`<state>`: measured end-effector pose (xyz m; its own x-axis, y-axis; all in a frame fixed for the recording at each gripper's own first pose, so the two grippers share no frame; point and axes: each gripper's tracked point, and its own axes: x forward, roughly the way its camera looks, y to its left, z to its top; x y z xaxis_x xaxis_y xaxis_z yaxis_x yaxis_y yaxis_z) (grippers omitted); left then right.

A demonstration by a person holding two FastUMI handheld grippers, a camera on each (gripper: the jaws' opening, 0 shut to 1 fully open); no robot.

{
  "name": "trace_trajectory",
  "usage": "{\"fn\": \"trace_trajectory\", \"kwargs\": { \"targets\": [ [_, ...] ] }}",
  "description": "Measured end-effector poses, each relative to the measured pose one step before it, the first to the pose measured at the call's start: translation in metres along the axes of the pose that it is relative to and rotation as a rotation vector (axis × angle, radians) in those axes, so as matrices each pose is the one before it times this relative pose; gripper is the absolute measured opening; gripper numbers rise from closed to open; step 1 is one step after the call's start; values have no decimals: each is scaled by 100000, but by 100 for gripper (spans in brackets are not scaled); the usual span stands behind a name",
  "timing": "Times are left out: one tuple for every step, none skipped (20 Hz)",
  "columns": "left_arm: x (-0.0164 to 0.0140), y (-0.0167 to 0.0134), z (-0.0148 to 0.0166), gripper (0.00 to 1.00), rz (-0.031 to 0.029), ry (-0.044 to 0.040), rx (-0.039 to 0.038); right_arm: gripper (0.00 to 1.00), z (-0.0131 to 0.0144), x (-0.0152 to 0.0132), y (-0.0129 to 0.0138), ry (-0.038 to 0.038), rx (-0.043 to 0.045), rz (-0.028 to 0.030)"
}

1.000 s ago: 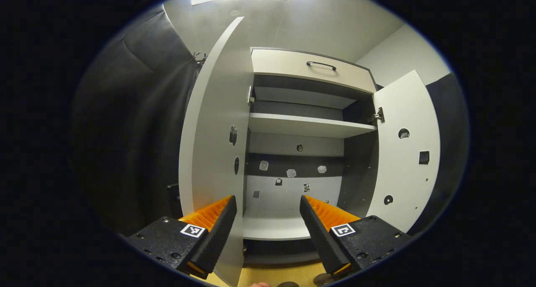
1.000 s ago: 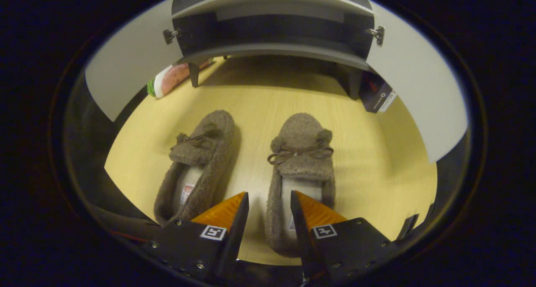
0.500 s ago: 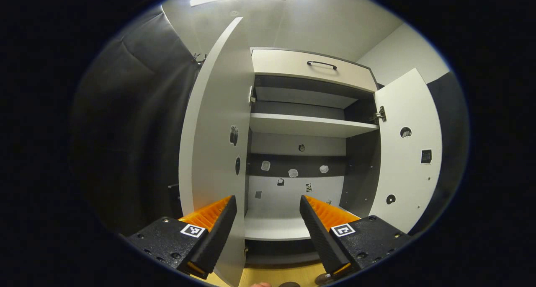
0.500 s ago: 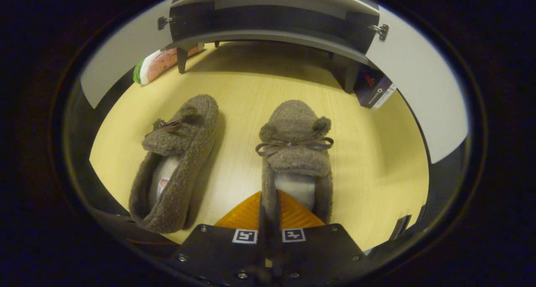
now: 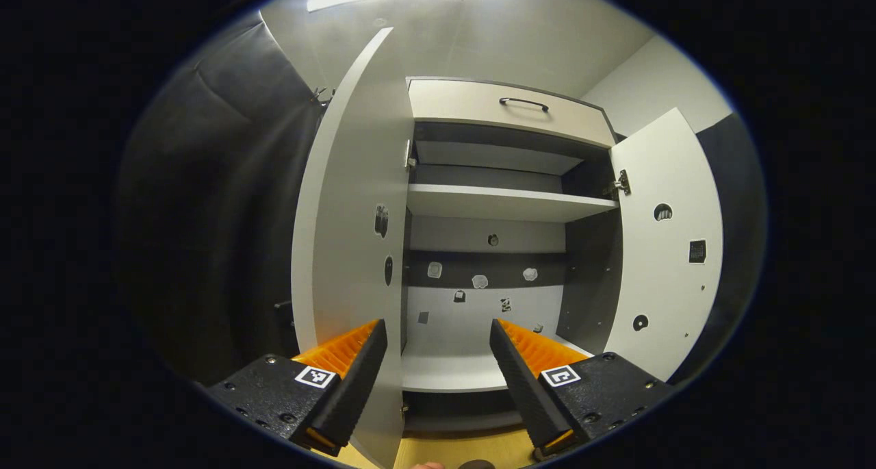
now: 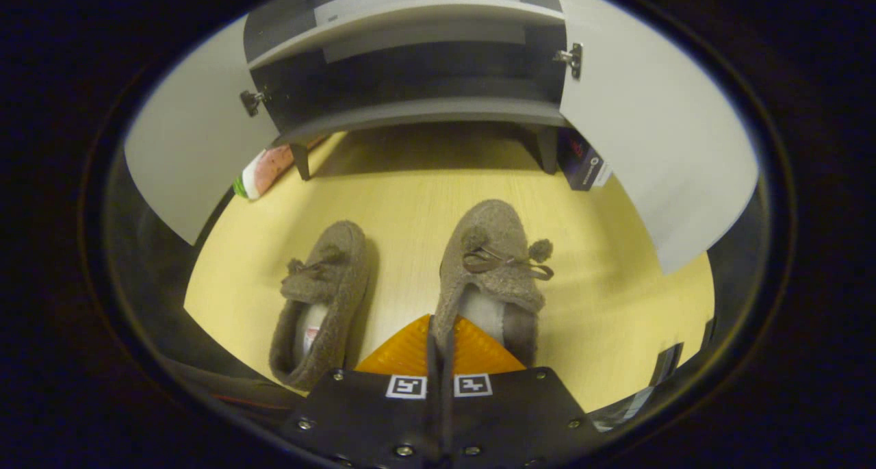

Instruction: Grab one shoe with the right hand and put it into the shoe cabinet, grab the other shoe with the left hand and put it into the shoe cabinet; then close the right door with the right hand and the left door with the left hand.

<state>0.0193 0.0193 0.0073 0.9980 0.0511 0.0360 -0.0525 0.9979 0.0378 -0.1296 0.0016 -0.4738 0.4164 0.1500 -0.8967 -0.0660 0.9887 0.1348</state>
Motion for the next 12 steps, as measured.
{"fn": "trace_trajectory", "kwargs": {
  "targets": [
    [-2,25,-21,93,-81,66,295,1,863,-961,526,-2502,438,1398],
    [-21,-27,-109,93,-25,180,150,1,961,-946,466,-2636,-45,1336],
    [-20,9,-46,93,-14,132,175,1,1328,-982,594,-2915,-266,1058],
    [-5,-12,-124,93,-59,281,-59,0,1671,-955,633,-3518,252,1259],
    [27,-11,-90,93,-53,251,57,1,1652,-828,868,-3865,695,1388],
    [-22,-21,-45,93,-172,136,139,0,2050,-909,741,-4184,726,1232],
    [-21,7,-68,93,-201,191,181,0,2333,-657,557,-4512,529,828],
    [-50,-18,-54,94,-165,161,-77,1,2558,-631,450,-4739,-207,349],
    [25,-42,23,94,-232,10,-54,1,2512,-781,91,-5300,-534,-97],
    [-50,9,4,94,-207,-76,-119,1,2742,-307,265,-4815,-2129,46],
    [45,33,69,93,-68,-180,-177,0,2635,-175,-28,-4658,-2405,-257],
    [-28,-22,-49,93,-121,-92,-65,0,2574,50,50,-4593,-2291,133]
  ]
}}
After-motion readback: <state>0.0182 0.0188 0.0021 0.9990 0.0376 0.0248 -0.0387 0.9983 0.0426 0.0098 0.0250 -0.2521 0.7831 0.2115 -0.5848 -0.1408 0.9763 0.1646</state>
